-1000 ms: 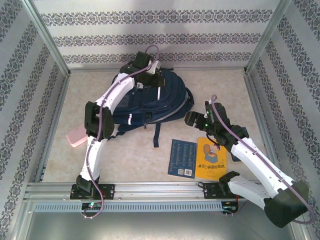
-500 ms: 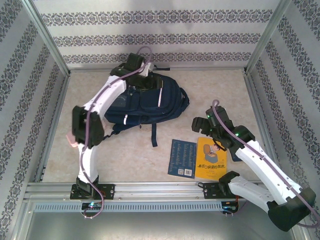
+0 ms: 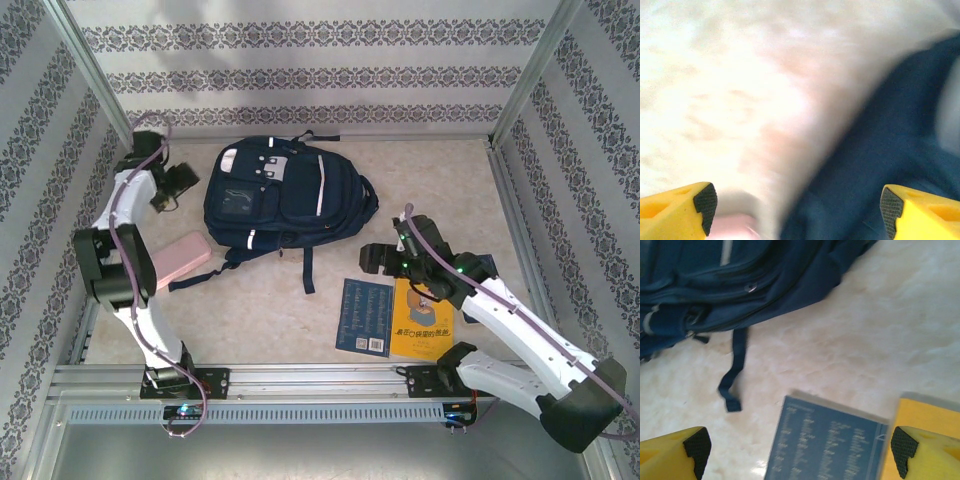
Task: Pack the student bag
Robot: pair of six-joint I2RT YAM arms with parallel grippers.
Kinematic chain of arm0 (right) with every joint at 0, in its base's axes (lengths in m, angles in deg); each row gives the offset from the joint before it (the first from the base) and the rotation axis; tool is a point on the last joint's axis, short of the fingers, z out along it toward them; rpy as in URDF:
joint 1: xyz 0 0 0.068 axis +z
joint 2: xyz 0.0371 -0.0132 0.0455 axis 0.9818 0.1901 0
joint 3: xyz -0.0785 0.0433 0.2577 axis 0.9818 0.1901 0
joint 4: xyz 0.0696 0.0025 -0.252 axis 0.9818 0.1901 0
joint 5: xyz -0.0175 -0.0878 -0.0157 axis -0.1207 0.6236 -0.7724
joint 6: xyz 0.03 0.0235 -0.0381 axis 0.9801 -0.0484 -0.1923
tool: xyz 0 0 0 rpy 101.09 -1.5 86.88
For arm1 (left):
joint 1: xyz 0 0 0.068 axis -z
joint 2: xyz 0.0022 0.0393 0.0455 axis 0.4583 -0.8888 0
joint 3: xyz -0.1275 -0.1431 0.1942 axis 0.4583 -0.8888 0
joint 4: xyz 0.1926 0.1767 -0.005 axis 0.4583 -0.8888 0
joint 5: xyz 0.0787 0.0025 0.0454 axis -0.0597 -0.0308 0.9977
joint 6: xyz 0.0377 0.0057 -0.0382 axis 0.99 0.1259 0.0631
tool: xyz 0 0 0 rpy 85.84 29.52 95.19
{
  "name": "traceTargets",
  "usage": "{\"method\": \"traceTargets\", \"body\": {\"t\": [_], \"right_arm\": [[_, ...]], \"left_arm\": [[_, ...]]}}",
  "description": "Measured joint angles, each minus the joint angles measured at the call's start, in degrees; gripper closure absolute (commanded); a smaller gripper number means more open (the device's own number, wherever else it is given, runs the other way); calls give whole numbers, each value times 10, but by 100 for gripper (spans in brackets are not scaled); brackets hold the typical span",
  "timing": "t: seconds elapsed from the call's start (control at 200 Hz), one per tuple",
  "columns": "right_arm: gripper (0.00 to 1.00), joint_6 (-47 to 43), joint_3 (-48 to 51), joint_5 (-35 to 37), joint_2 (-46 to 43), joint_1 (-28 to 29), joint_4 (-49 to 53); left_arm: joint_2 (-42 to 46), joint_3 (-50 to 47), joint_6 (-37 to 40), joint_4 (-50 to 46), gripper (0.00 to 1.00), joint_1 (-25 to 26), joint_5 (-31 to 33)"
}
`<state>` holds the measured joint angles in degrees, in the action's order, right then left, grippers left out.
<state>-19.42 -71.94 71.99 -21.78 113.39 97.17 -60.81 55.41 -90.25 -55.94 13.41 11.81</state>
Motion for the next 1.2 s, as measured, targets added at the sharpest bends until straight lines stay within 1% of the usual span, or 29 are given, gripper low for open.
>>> {"method": "traceTargets", "body": {"t": [0.07, 0.145, 0.23, 0.335, 0.425, 0.51, 0.62, 1.064, 1.204], "right_arm": [[7, 0, 2, -19, 0, 12, -11], [7, 0, 7, -37, -2, 19, -25], [7, 1, 15, -51, -6, 22, -32], [7, 1, 24, -61, -9, 22, -43], [7, 1, 28, -67, -9, 22, -49], [7, 0, 29, -71, -9, 22, -54], [6, 0, 30, -76, -9, 22, -59], [6, 0, 46, -89, -9, 23, -76], [6, 0, 47, -95, -8, 23, -81]], "left_arm": [[-49, 0, 5, -4, 14, -31, 5], [-85, 0, 16, -13, 14, -48, 5], [-101, -1, 26, -19, 14, -57, 3], [-94, -26, 29, -9, 14, -61, -12], [-74, -70, 25, 22, 14, -65, -26], [-45, -109, 8, 42, 13, -70, -56], [-11, -158, -12, 75, 13, -74, -79], [140, -330, -87, 77, 11, -74, -156], [191, -373, -97, 75, 11, -57, -173]]}}
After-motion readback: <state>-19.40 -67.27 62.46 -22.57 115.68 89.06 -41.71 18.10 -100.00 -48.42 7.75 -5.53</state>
